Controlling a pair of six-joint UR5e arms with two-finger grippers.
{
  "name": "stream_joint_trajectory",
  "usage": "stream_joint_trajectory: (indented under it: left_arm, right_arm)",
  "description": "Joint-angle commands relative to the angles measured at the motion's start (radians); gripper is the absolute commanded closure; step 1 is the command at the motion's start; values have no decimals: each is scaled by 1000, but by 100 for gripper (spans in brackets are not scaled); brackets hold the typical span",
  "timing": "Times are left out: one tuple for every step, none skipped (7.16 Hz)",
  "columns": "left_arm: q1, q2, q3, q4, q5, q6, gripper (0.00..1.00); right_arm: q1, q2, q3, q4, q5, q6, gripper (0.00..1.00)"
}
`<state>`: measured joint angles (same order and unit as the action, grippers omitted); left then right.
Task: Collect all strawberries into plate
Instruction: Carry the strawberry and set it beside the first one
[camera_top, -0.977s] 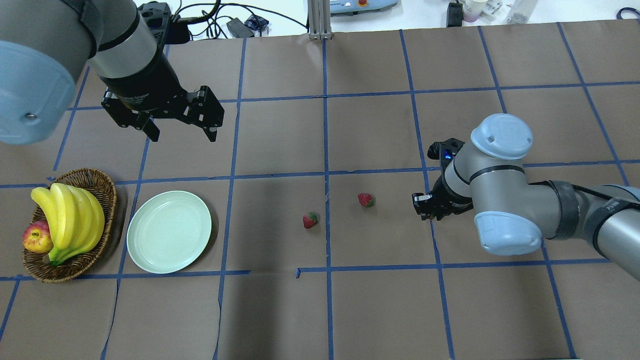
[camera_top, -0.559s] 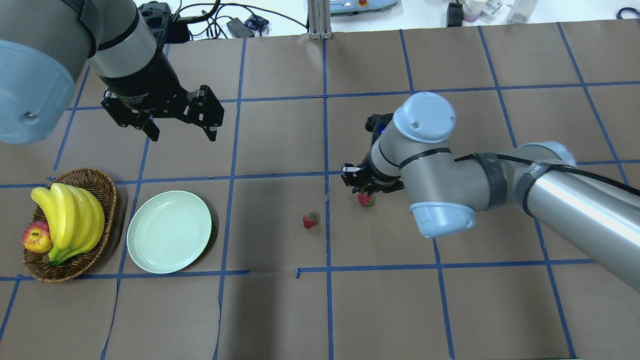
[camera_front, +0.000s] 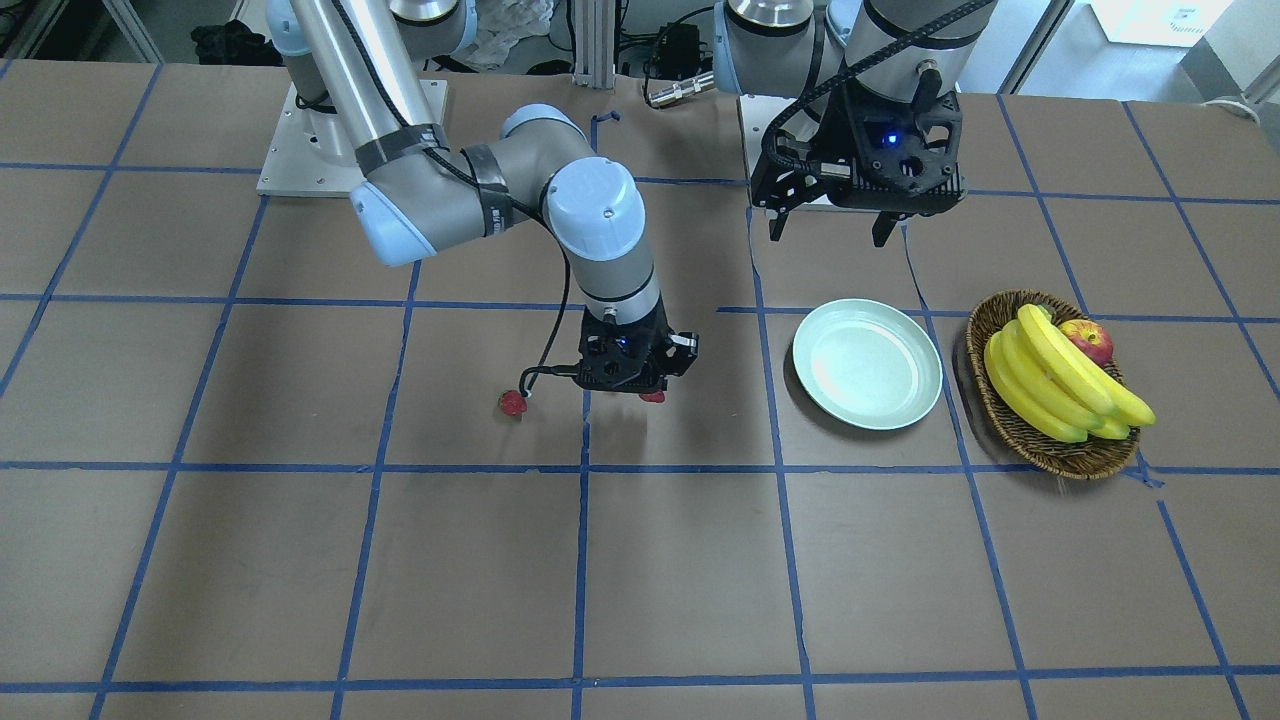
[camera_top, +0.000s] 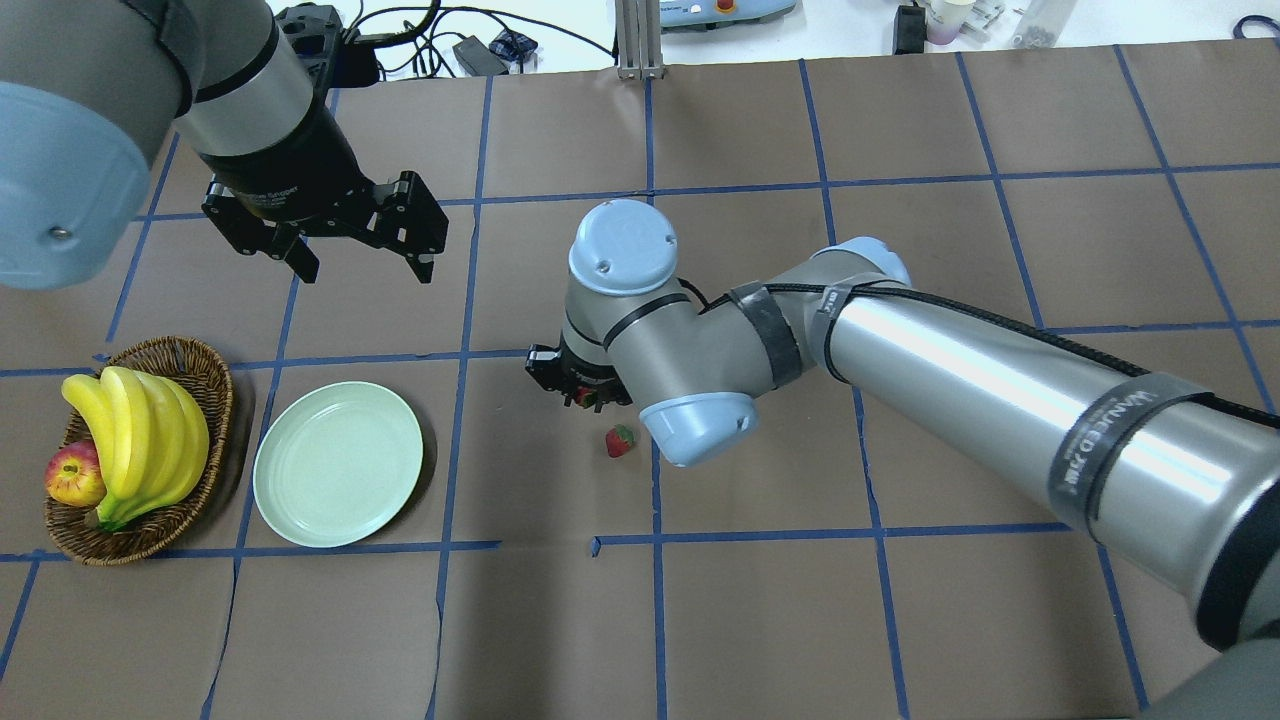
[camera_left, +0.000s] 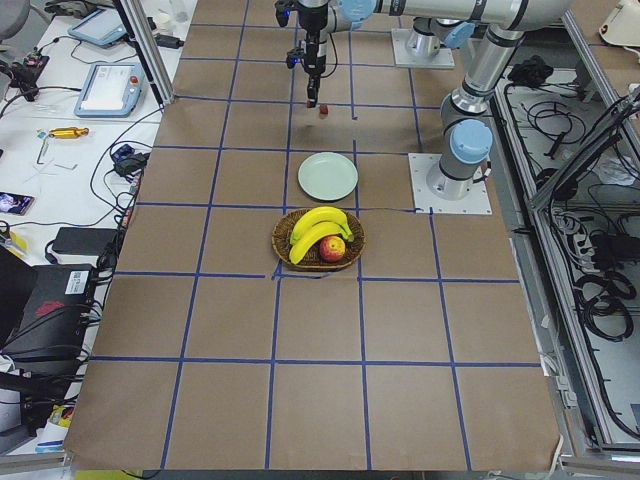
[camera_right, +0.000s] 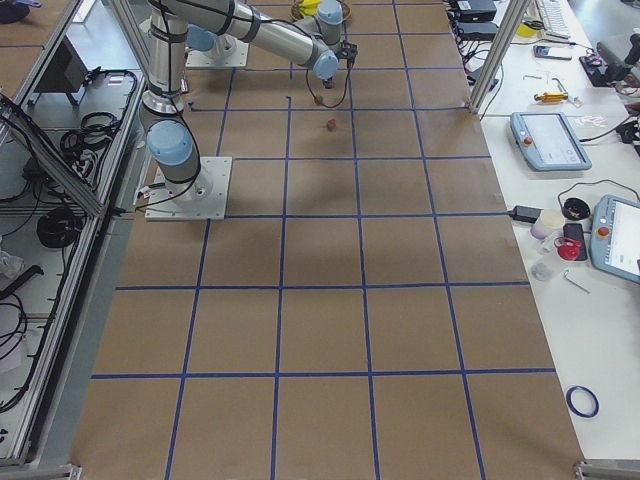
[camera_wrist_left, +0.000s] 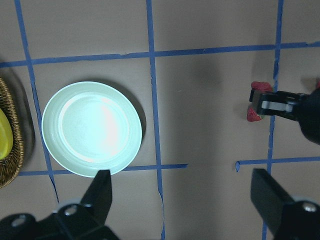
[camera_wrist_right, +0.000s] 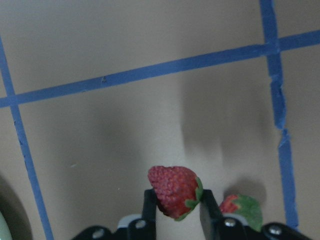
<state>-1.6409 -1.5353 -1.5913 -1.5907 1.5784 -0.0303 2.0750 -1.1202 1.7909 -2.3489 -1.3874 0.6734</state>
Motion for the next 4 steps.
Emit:
stream_joint_trajectory:
  left_arm:
    - [0,1,-1,0,0,0,0]
    - [0,1,-3,0,0,0,0]
    - [1,1,-1,0,2,1,0]
    - [0,1,-1,0,0,3,0]
  right_arm:
    - [37,55,-7,-4,13,11,73]
    - [37,63,-11,-7,13,11,16]
    - [37,65,-10,-6,13,11,0]
    - [36,44,-7,3,-7,5,0]
